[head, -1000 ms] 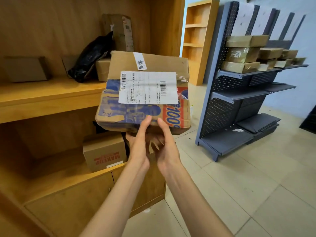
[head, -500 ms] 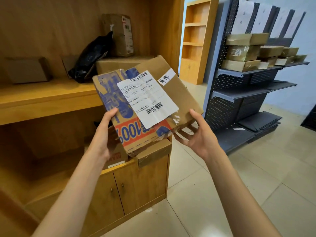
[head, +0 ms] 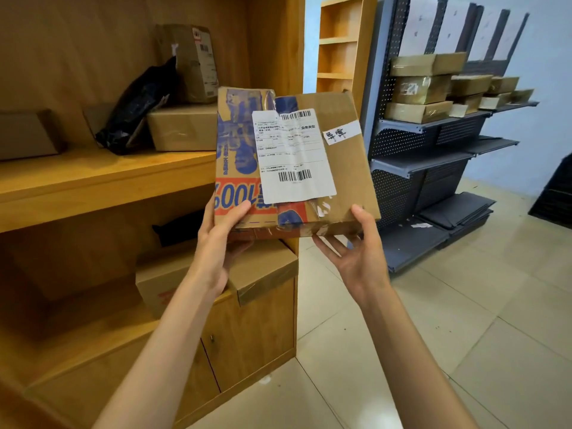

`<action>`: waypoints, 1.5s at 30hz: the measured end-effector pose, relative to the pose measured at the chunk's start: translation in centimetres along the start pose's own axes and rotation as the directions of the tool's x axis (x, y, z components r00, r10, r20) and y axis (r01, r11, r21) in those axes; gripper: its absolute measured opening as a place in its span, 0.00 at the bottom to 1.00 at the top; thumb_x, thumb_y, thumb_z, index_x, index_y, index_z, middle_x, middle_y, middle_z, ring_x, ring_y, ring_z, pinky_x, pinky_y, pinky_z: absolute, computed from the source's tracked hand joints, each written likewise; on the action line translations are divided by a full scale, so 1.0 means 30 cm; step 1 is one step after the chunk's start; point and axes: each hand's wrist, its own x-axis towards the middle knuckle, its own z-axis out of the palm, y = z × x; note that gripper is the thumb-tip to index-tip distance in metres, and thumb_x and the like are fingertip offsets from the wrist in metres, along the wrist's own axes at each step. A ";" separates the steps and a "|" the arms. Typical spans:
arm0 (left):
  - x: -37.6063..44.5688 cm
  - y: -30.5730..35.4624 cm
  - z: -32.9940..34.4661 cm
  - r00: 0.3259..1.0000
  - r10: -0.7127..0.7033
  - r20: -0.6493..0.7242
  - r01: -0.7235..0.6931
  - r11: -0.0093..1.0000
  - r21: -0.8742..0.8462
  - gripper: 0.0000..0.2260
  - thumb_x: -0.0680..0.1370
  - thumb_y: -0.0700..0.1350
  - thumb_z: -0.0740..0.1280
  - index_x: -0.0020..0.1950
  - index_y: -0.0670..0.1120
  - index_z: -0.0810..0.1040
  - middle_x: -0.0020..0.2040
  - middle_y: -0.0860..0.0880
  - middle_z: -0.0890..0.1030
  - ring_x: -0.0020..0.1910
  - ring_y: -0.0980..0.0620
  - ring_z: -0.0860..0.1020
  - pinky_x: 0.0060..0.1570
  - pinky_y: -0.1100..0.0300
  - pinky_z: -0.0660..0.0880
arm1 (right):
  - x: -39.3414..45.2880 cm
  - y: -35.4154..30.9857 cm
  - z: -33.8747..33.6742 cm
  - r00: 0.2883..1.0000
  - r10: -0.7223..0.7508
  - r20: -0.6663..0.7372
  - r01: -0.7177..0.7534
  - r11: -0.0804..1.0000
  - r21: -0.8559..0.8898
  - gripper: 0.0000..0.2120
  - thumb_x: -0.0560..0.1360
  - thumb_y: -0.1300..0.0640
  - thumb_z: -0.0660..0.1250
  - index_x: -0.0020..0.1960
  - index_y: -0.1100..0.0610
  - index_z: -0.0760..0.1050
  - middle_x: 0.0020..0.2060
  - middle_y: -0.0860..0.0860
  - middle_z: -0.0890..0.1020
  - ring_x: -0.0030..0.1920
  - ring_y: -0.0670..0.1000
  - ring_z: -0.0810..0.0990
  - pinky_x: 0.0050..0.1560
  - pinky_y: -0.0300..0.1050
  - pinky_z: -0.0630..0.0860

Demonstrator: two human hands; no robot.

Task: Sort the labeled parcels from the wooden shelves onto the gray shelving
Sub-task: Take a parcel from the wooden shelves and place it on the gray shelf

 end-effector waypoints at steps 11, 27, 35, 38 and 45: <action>0.004 -0.089 0.309 0.986 0.045 0.160 -0.046 0.999 -0.001 0.31 0.69 0.53 0.69 0.71 0.54 0.67 0.58 0.51 0.80 0.53 0.57 0.81 0.52 0.55 0.78 | -0.001 -0.224 -0.257 0.962 -0.214 -0.166 0.155 0.938 -0.309 0.42 0.62 0.45 0.77 0.71 0.52 0.64 0.61 0.52 0.76 0.59 0.53 0.79 0.59 0.56 0.78; 0.093 -0.338 0.921 0.903 0.014 0.429 0.023 0.997 -0.080 0.26 0.70 0.50 0.69 0.68 0.52 0.71 0.55 0.50 0.80 0.47 0.57 0.81 0.47 0.56 0.79 | 0.026 -0.591 -0.722 0.846 -0.452 -0.284 0.296 0.840 -0.456 0.38 0.64 0.44 0.76 0.70 0.49 0.66 0.59 0.48 0.79 0.57 0.47 0.80 0.48 0.39 0.77; 0.308 -0.487 1.259 0.866 0.049 0.498 0.022 0.991 -0.134 0.26 0.74 0.45 0.67 0.72 0.50 0.66 0.56 0.49 0.80 0.46 0.58 0.82 0.44 0.61 0.80 | 0.271 -0.755 -0.929 0.788 -0.538 -0.299 0.323 0.775 -0.543 0.40 0.60 0.40 0.74 0.69 0.47 0.67 0.56 0.46 0.81 0.57 0.46 0.80 0.53 0.40 0.76; 0.441 -0.528 1.427 0.844 0.064 0.532 0.029 0.986 -0.165 0.28 0.71 0.47 0.68 0.71 0.50 0.67 0.51 0.53 0.82 0.45 0.58 0.82 0.41 0.63 0.79 | 0.419 -0.850 -0.999 0.760 -0.568 -0.316 0.330 0.756 -0.565 0.35 0.60 0.41 0.74 0.65 0.46 0.69 0.55 0.45 0.82 0.56 0.45 0.81 0.53 0.40 0.76; 0.723 -0.625 1.844 0.768 0.079 0.635 0.057 0.980 -0.191 0.29 0.73 0.48 0.70 0.72 0.48 0.66 0.56 0.50 0.82 0.52 0.52 0.81 0.47 0.59 0.79 | 0.725 -1.108 -1.180 0.704 -0.619 -0.348 0.317 0.713 -0.626 0.30 0.64 0.43 0.72 0.64 0.44 0.68 0.56 0.44 0.81 0.58 0.45 0.79 0.55 0.39 0.74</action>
